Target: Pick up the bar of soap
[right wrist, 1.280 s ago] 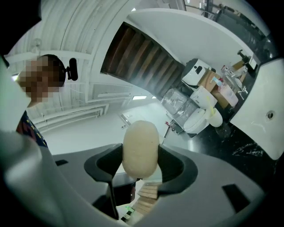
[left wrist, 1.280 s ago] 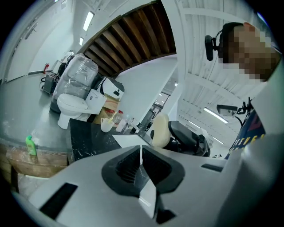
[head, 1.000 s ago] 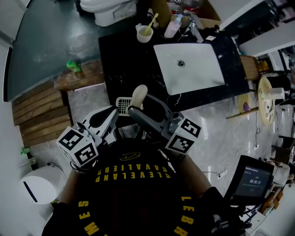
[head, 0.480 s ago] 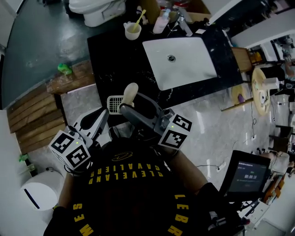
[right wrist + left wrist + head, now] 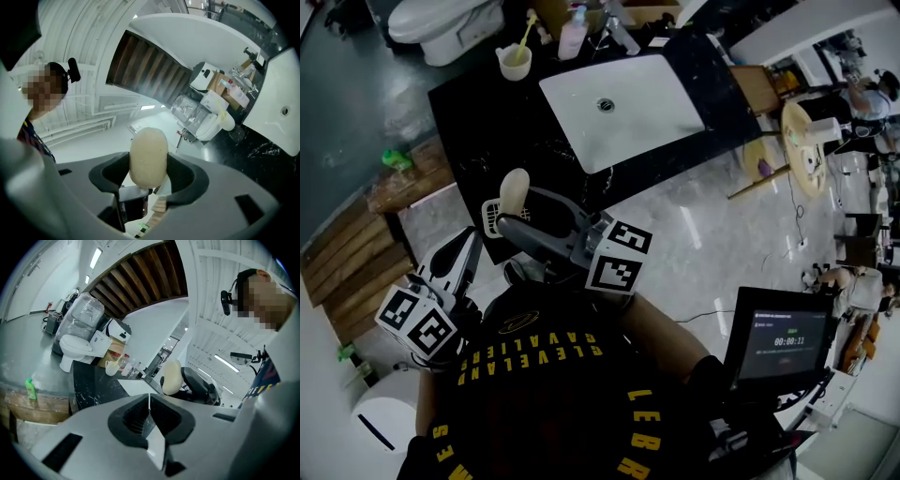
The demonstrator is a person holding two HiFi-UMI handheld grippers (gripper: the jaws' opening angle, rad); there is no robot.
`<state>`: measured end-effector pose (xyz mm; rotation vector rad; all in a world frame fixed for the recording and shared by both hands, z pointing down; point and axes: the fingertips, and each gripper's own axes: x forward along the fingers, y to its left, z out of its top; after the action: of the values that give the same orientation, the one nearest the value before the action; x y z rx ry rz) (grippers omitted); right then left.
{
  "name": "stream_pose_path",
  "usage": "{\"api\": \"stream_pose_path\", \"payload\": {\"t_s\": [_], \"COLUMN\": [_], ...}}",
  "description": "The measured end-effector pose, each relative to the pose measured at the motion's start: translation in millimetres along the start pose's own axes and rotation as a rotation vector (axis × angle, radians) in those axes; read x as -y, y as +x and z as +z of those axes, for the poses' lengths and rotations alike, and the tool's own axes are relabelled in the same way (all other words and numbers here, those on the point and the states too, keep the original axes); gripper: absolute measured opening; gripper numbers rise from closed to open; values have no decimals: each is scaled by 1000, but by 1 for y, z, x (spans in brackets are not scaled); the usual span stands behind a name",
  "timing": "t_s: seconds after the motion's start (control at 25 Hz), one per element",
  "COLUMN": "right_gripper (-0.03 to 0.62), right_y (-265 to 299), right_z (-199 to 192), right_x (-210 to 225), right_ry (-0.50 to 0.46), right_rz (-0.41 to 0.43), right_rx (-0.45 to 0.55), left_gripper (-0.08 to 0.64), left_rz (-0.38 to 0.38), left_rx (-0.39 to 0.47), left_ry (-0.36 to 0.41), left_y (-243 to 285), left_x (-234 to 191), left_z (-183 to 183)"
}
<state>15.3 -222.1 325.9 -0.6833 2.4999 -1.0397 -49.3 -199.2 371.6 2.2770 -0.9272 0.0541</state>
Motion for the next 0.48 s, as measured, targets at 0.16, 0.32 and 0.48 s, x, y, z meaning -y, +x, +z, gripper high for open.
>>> {"api": "stream_pose_path", "payload": {"t_s": [0.16, 0.32, 0.48], "right_gripper": [265, 265, 265], "right_y": [-3, -5, -4], "right_z": [3, 2, -2], "right_x": [-1, 4, 11], "right_ry": [-6, -6, -3], "right_rz": [-13, -26, -42], "right_rx": [-1, 2, 2], "left_gripper": [14, 14, 14], "left_rz": [-14, -21, -38], "left_rx": [-5, -4, -2], "left_ry": [-2, -3, -3], "left_y": [4, 5, 5], "left_x": [3, 4, 1], "left_z": [0, -3, -4]}}
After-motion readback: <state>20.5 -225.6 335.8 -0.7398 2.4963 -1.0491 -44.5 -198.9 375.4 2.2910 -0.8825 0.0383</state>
